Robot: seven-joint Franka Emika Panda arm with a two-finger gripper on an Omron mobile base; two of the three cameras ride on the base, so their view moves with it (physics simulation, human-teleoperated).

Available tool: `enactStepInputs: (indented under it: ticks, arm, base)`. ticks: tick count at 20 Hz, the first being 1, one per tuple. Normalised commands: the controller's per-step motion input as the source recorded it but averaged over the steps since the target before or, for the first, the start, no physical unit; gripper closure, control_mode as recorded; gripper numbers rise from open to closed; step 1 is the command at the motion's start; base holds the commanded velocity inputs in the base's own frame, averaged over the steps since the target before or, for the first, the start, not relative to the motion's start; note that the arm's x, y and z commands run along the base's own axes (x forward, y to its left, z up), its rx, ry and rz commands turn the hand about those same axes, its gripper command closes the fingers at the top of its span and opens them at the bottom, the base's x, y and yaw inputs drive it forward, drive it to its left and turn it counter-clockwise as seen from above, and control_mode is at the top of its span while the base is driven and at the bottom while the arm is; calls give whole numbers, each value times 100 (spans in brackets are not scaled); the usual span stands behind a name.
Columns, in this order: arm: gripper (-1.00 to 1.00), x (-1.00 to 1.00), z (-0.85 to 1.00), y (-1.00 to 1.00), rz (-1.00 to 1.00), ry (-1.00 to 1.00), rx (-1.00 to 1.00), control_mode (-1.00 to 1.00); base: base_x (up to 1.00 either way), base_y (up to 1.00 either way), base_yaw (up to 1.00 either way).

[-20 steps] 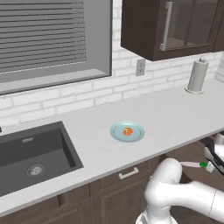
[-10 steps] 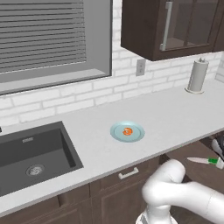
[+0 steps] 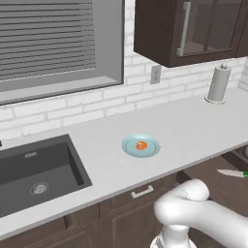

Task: Pick up the knife from the drawer and place it on the cutting board. Then place the meat from the plate to the cutting board.

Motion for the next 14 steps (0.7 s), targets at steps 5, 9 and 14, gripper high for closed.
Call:
enactStepInputs:
  ticks: [5,9,14]
  arm:
    - [100,3,89,68,1,0,-1,-100]
    - [100,22,74,93,4,0,-2,-100]
    - [100,4,75,73,10,-4,-1,-100]
  base:
    - [0,0,0]
    - [0,0,0]
    - [0,0,0]
